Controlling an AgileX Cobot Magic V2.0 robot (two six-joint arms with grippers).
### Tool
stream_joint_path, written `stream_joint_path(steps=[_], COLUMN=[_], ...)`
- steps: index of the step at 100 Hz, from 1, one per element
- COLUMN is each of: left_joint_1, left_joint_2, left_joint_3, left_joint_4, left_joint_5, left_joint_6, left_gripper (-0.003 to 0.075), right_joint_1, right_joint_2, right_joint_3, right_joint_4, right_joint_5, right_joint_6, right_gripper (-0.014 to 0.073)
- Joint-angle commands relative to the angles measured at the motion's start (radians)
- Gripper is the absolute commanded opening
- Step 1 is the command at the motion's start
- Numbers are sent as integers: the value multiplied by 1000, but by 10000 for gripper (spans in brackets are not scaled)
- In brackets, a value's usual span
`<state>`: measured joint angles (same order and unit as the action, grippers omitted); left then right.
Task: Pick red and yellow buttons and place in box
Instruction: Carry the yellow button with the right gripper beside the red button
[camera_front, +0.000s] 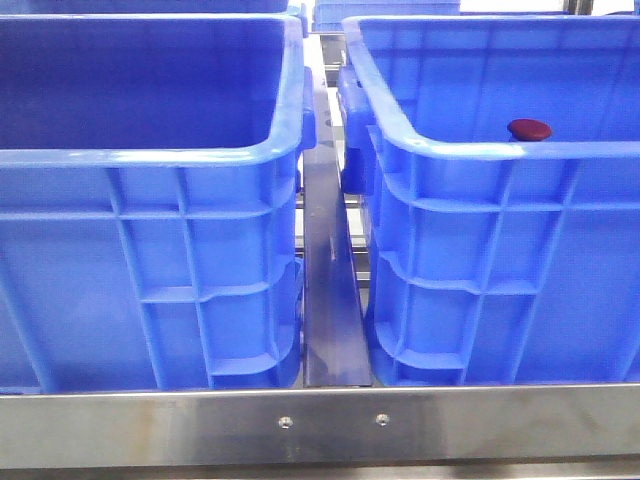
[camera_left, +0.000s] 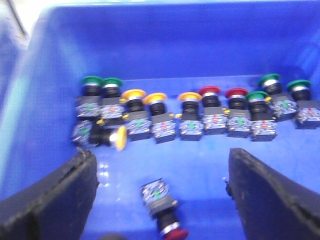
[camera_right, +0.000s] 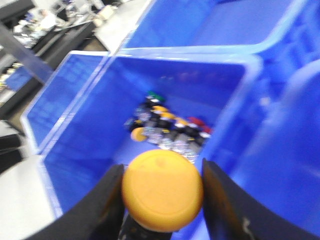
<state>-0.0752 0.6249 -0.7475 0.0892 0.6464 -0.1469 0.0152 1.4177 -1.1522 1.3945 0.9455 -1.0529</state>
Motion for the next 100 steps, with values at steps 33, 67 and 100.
stream_joint_path(steps=[33, 67, 100], left_joint_1=[9, 9, 9], left_joint_2=[-176, -176, -176], left_joint_3=[43, 43, 43], left_joint_4=[0, 0, 0], left_joint_5=[-69, -69, -75], left_joint_6=[-7, -7, -7], left_gripper=[-19, -19, -19], right_joint_1=[-64, -64, -64], right_joint_2=[-41, -41, 56], right_joint_3=[-27, 91, 133], right_joint_4=[-72, -72, -72], right_joint_5=[-275, -738, -973], right_joint_6=[-216, -264, -264], right_gripper=[188, 183, 183])
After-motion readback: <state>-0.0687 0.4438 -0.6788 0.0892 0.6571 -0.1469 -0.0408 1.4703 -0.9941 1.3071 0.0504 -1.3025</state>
